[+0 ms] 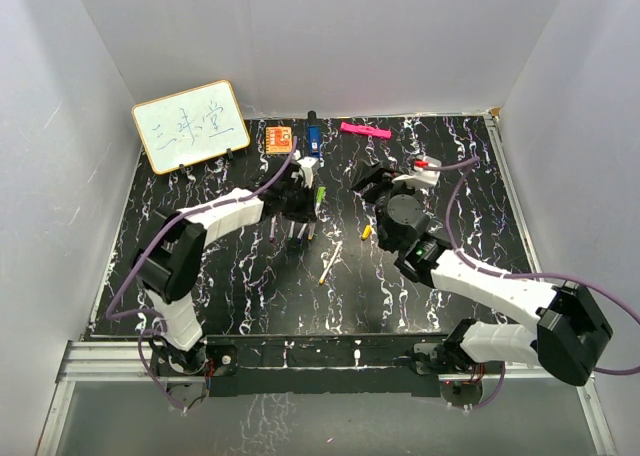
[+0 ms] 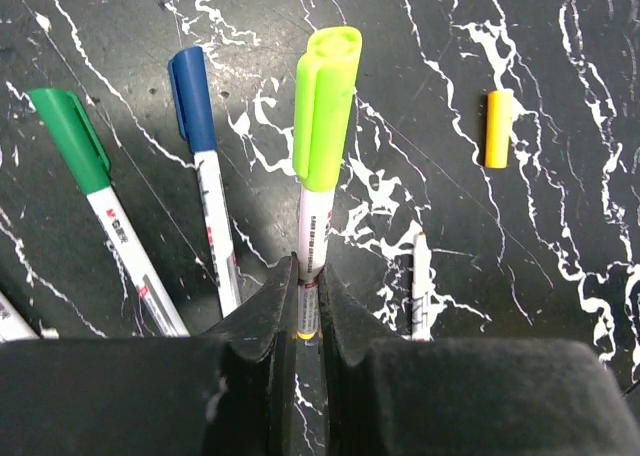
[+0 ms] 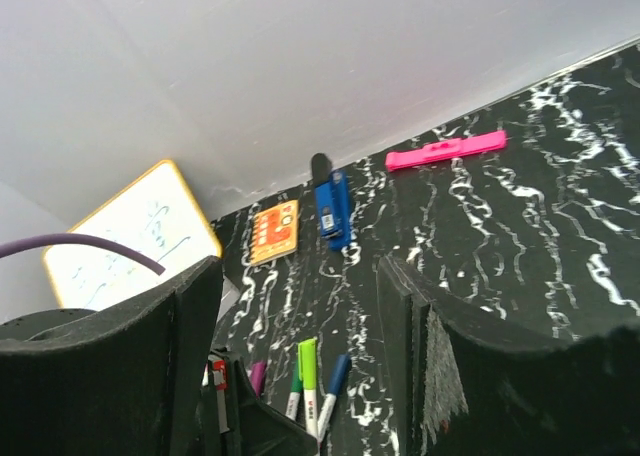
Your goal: Insert the pens into the pen caps
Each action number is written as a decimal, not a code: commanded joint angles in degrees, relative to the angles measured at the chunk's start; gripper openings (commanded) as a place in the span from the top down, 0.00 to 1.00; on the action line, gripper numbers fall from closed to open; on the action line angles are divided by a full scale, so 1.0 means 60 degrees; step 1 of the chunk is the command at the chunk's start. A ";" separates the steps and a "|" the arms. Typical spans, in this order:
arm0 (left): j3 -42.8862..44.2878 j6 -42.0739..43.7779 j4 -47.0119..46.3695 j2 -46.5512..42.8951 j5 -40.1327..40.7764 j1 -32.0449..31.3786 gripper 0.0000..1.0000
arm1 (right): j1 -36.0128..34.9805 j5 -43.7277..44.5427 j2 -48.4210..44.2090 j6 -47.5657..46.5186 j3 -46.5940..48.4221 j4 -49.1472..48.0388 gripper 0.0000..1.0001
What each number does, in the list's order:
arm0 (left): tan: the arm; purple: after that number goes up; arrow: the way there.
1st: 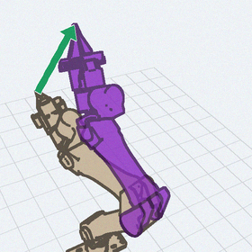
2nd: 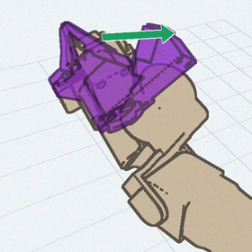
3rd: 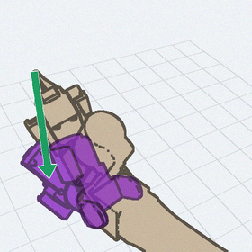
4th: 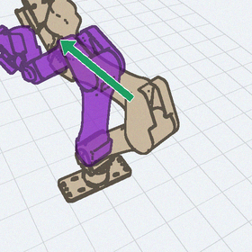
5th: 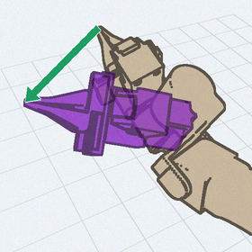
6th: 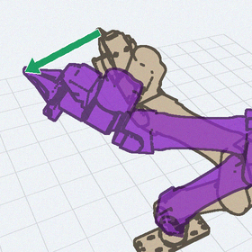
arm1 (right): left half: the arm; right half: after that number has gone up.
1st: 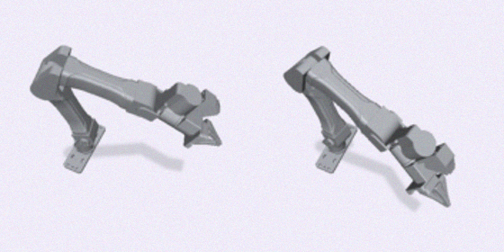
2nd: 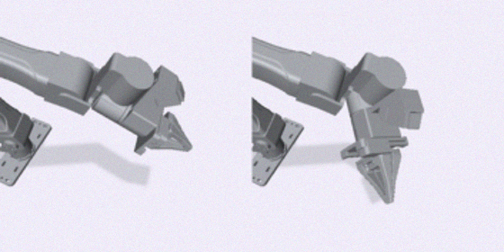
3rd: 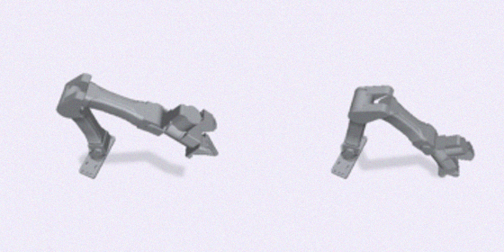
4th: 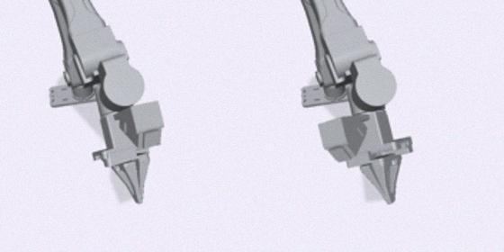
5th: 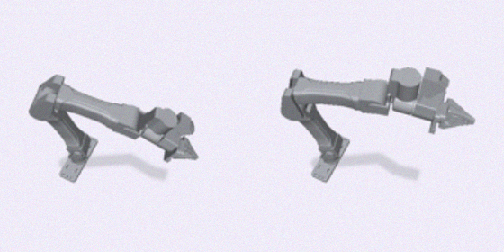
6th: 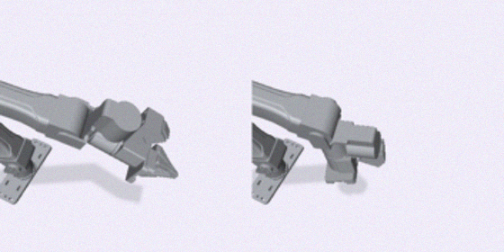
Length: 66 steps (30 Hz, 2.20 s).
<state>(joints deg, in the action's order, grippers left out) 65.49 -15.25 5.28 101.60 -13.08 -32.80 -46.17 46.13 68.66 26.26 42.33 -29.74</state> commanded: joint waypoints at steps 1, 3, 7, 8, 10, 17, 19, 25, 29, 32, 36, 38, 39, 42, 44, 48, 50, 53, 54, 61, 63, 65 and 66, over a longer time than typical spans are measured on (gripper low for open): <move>0.0861 0.0173 0.1262 0.0583 -0.0140 -0.0035 1.00 | 0.0076 0.1084 -0.0572 -0.0249 -0.0250 0.0486 0.39; 0.0988 0.0086 0.1385 0.0887 -0.0219 -0.0030 1.00 | 0.0089 0.1148 -0.0837 -0.0136 -0.0387 0.0713 0.39; 0.1243 0.0010 0.1510 0.1515 -0.0294 -0.0027 1.00 | 0.0093 0.1192 -0.1173 0.0084 -0.0699 0.0915 0.39; 0.1327 0.0020 0.1545 0.1629 -0.0315 -0.0027 1.00 | 0.0104 0.1184 -0.1223 0.0152 -0.0741 0.0976 0.39; 0.1443 -0.0009 0.1510 0.1803 -0.0426 -0.0028 1.00 | 0.0107 0.1162 -0.1277 0.0230 -0.0800 0.1060 0.39; 0.1478 -0.0173 0.1304 0.1976 -0.0517 -0.0030 0.81 | 0.0108 0.1058 -0.1088 0.0292 -0.0787 0.1175 0.39; 0.1450 -0.0232 0.1201 0.1879 -0.0544 -0.0035 0.77 | 0.0108 0.1057 -0.1004 0.0321 -0.0792 0.1206 0.39; 0.1433 -0.0143 0.1074 0.1253 -0.0291 -0.0029 0.53 | 0.0108 0.1153 -0.0796 0.0397 -0.0682 0.1396 0.39; 0.1251 -0.0161 0.0959 0.0583 -0.0425 -0.0052 0.53 | 0.0181 0.1437 -0.0616 0.0603 -0.0695 0.1626 0.35; 0.1029 -0.0135 0.0919 -0.0040 -0.0485 -0.0110 0.52 | 0.0762 0.0895 -0.0560 0.1462 -0.0793 0.2277 0.25; 0.0689 0.0080 0.1268 -0.0798 -0.0304 -0.0300 0.52 | 0.2262 -0.0994 -0.0672 0.2657 -0.1251 0.2806 0.26; 0.0426 0.0143 0.1546 -0.1090 -0.0183 -0.0503 0.52 | 0.2661 -0.1257 -0.0575 0.2717 -0.1209 0.3047 0.28; 0.0309 0.0172 0.1699 -0.1154 -0.0115 -0.0634 0.52 | 0.2763 -0.1290 -0.0441 0.2686 -0.1070 0.3297 0.28; -0.0047 0.0192 0.2145 -0.1152 0.0086 -0.1121 0.52 | 0.2886 -0.1288 0.0289 0.2649 -0.0457 0.4261 0.30; -0.0242 0.0146 0.2425 -0.1095 0.0228 -0.1523 0.52 | 0.2891 -0.1352 0.0785 0.2674 -0.0092 0.4814 0.31; -0.0426 0.0013 0.2849 -0.0984 0.0490 -0.2082 0.51 | 0.2891 -0.1894 0.1611 0.2780 0.0191 0.5129 0.33; -0.0420 -0.0032 0.3060 -0.0904 0.0630 -0.2275 0.50 | 0.2887 -0.2136 0.1924 0.2861 0.0256 0.5132 0.34; -0.0413 -0.0052 0.3268 -0.0726 0.0892 -0.2527 0.49 | 0.2891 -0.2460 0.2317 0.2930 0.0338 0.5132 0.36; -0.0413 -0.0052 0.3279 -0.0680 0.0990 -0.2606 0.49 | 0.2891 -0.2552 0.2414 0.2936 0.0366 0.5125 0.37; -0.0399 -0.0111 0.2928 -0.0110 0.1638 -0.2996 0.49 | 0.2891 -0.3007 0.3028 0.2930 0.0420 0.5005 0.43; -0.0376 -0.0139 0.2753 0.0060 0.1798 -0.3045 0.49 | 0.2891 -0.3064 0.3109 0.2929 0.0389 0.4961 0.44; -0.0344 -0.0169 0.2574 0.0181 0.1835 -0.3059 0.49 | 0.2891 -0.3097 0.3150 0.2925 0.0366 0.4935 0.45; -0.0329 -0.0186 0.2500 0.0240 0.1867 -0.3074 0.49 | 0.2889 -0.3110 0.3163 0.2930 0.0359 0.4918 0.45</move>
<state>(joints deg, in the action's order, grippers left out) 62.96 -15.64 21.58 102.08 -4.25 -50.74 -28.91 27.99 87.55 43.48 42.02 1.58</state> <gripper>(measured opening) 0.513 0.555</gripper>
